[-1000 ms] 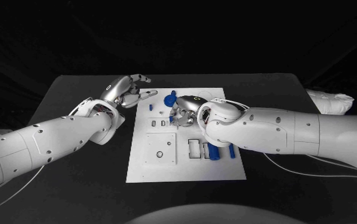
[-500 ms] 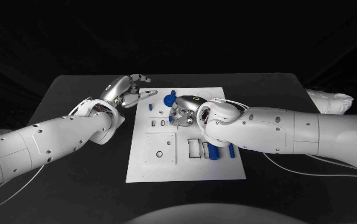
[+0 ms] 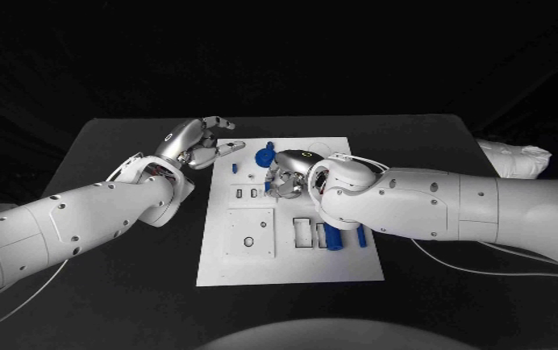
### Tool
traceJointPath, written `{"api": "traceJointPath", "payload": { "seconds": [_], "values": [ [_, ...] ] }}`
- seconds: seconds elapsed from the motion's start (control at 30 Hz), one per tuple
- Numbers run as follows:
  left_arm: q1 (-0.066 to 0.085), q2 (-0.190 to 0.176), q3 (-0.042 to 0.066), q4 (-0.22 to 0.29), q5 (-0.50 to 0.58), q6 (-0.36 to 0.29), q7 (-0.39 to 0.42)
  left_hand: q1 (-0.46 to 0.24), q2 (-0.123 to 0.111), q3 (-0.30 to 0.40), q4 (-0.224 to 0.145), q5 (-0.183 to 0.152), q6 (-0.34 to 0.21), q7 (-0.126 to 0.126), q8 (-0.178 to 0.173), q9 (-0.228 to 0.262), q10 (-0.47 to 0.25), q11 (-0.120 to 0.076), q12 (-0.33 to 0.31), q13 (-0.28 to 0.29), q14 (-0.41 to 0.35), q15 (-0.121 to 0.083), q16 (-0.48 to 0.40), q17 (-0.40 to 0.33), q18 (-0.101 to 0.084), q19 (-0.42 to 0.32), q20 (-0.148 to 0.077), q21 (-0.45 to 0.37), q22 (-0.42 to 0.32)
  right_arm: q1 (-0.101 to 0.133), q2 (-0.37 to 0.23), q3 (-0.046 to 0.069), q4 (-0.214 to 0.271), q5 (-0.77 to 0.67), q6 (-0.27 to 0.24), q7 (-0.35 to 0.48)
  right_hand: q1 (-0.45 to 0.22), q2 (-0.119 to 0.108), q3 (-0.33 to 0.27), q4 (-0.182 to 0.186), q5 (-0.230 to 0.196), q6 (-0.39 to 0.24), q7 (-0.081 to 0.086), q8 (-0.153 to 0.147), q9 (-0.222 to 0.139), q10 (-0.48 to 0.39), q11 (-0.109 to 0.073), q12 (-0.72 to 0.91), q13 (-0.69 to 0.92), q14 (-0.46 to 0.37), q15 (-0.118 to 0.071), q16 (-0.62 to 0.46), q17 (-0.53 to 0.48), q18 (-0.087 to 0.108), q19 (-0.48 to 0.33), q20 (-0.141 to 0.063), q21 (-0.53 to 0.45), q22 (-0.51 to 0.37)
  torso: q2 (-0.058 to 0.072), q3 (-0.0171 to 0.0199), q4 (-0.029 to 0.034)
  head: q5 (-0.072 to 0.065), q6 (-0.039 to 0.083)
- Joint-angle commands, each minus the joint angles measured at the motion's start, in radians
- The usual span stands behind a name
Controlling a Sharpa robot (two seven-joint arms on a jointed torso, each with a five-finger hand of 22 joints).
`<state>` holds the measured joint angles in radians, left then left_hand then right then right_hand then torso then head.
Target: Assemble the parts on the task board
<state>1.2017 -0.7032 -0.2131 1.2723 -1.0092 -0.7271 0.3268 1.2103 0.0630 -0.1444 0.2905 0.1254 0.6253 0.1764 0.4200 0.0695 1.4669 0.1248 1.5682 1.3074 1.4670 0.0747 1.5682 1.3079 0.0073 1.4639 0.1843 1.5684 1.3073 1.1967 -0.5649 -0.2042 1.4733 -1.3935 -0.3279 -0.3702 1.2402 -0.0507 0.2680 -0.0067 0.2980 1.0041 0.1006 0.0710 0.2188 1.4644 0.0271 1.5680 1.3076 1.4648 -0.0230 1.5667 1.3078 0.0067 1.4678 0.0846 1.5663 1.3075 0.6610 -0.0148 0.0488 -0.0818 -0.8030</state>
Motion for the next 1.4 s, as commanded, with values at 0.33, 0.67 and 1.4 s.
{"api": "traceJointPath", "payload": {
  "seconds": [0.33, 0.67, 1.4],
  "values": [
    [0.001, 0.002, 0.001, 0.001, -0.004, 0.000, 0.010, 0.001, 0.008, -0.005, 0.000, 0.006, 0.005, 0.017, -0.005, -0.001, 0.104, 0.004, 0.003, 0.263, 0.104, 0.006, 0.003, 0.263, -0.007, 0.107, 0.008, 0.002, 0.263, -0.001, -0.006, 0.000, 0.000, -0.006, 0.019, -0.002, -0.005, -0.001, -0.005, -0.003, -0.007, 0.003, 0.003, 0.000, 0.000, 0.106, 0.010, 0.003, 0.263, 0.106, 0.009, 0.004, 0.263, -0.007, 0.103, 0.007, 0.004, 0.263, 0.000, 0.0001, -0.0002, -0.001, -0.003],
    [0.001, 0.001, 0.001, 0.001, -0.004, 0.000, 0.010, 0.001, 0.008, -0.005, 0.000, 0.006, 0.005, 0.017, -0.005, -0.001, 0.104, 0.004, 0.003, 0.263, 0.104, 0.006, 0.003, 0.263, -0.007, 0.107, 0.008, 0.002, 0.263, -0.001, -0.008, -0.001, -0.001, -0.002, 0.027, 0.013, -0.023, -0.027, -0.023, -0.005, -0.024, -0.052, 0.010, -0.008, -0.012, 0.106, 0.010, 0.003, 0.263, 0.106, 0.014, 0.004, 0.263, -0.007, 0.103, 0.016, 0.004, 0.263, 0.000, -0.0004, 0.0002, -0.001, -0.003],
    [0.001, 0.000, 0.001, 0.002, -0.004, 0.001, 0.012, 0.007, 0.012, -0.010, 0.000, 0.008, 0.010, 0.016, -0.012, -0.001, 0.104, 0.004, 0.003, 0.263, 0.104, 0.006, 0.003, 0.263, -0.007, 0.107, 0.008, 0.002, 0.263, -0.002, -0.015, -0.001, 0.007, 0.002, -0.014, 0.040, -0.043, -0.040, -0.041, 0.004, -0.047, -0.101, 0.014, -0.010, -0.021, 0.106, 0.012, 0.003, 0.263, 0.106, 0.016, 0.004, 0.263, -0.007, 0.103, 0.019, 0.004, 0.263, 0.000, 0.0004, 0.0003, 0.003, -0.002]
  ]
}}
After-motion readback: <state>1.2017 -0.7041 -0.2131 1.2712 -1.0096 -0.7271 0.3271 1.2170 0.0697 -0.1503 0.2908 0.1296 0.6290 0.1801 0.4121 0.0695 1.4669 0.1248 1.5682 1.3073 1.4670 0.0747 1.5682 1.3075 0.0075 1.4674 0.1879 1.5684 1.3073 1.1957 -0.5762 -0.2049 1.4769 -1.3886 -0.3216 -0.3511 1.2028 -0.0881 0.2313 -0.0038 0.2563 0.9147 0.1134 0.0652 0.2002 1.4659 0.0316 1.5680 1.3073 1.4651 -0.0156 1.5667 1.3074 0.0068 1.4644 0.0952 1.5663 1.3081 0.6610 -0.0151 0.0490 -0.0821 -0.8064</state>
